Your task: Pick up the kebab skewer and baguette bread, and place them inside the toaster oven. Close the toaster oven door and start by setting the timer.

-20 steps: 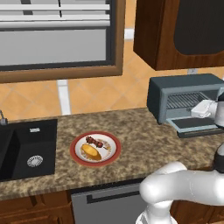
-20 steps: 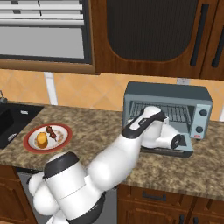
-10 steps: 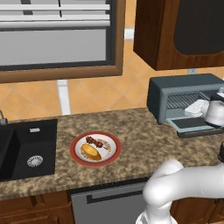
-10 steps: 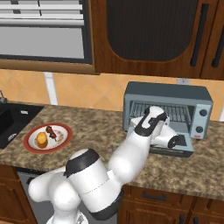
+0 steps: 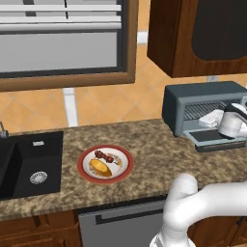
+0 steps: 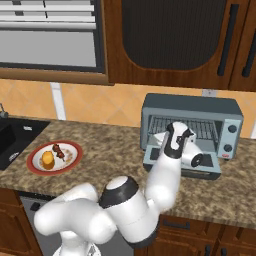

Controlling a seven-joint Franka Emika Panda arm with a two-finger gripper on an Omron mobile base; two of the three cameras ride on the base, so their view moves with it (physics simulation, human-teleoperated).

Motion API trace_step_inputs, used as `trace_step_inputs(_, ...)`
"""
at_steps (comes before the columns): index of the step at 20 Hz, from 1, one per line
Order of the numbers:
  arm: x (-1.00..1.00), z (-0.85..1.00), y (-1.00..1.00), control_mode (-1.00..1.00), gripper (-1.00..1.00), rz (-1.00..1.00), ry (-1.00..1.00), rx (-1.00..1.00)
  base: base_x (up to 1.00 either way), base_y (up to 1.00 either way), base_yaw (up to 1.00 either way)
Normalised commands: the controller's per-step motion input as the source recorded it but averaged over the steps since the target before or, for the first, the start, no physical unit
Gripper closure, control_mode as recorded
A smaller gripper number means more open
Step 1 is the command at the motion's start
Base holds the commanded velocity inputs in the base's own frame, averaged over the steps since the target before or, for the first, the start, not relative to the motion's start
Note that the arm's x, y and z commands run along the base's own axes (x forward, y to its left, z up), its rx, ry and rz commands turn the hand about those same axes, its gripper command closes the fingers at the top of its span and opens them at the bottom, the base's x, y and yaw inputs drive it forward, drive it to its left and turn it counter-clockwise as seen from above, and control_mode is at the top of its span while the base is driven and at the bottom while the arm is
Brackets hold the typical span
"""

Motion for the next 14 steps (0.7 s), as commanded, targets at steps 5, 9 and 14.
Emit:
trace_step_inputs(5, 0.29, -0.20, -0.30, -1.00, -1.00, -0.03, 0.00, 0.00, 0.00, 0.00, 0.00)
trace_step_inputs(9, 0.45, -0.09, -0.19, -1.00, -1.00, -0.04, 0.00, 0.00, 0.00, 0.00, 0.00)
trace_step_inputs(14, 0.38, -0.26, -0.11, -1.00, -1.00, -0.05, 0.00, 0.00, 0.00, 0.00, 0.00)
